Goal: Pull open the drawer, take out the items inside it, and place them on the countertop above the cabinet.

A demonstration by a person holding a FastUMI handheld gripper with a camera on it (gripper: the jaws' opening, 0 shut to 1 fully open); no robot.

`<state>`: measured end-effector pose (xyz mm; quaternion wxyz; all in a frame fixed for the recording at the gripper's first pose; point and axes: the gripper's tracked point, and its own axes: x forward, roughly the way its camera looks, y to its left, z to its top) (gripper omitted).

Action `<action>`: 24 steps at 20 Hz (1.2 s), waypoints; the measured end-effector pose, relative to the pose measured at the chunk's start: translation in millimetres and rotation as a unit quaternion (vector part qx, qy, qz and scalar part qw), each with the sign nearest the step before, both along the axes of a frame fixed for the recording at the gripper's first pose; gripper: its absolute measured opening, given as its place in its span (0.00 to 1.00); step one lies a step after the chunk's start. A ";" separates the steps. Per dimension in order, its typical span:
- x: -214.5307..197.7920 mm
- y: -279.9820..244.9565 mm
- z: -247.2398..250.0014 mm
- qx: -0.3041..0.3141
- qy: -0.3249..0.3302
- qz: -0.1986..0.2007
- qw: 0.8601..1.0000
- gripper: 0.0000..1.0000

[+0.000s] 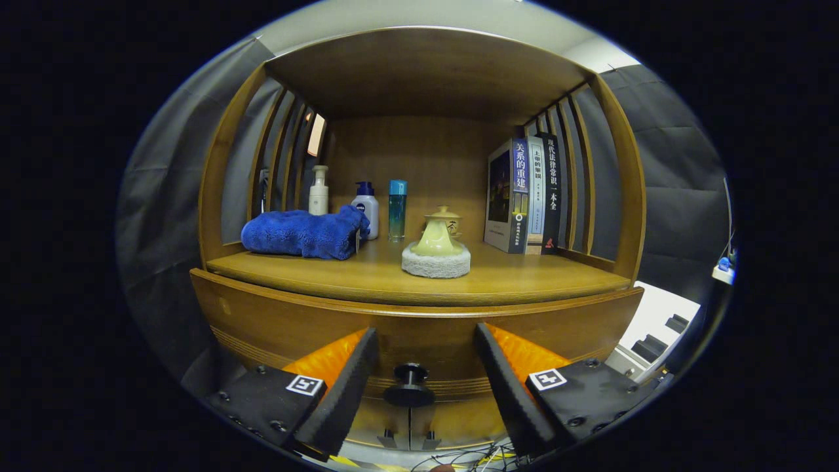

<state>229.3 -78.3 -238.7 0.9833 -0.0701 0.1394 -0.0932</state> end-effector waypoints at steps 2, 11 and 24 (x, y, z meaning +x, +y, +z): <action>3.9 -1.1 -0.1 -0.005 -0.001 0.001 1.000 0.98; 6.0 2.8 -6.0 -0.043 0.004 0.007 0.999 0.99; -93.8 60.5 147.9 -0.020 -0.078 0.071 0.994 0.98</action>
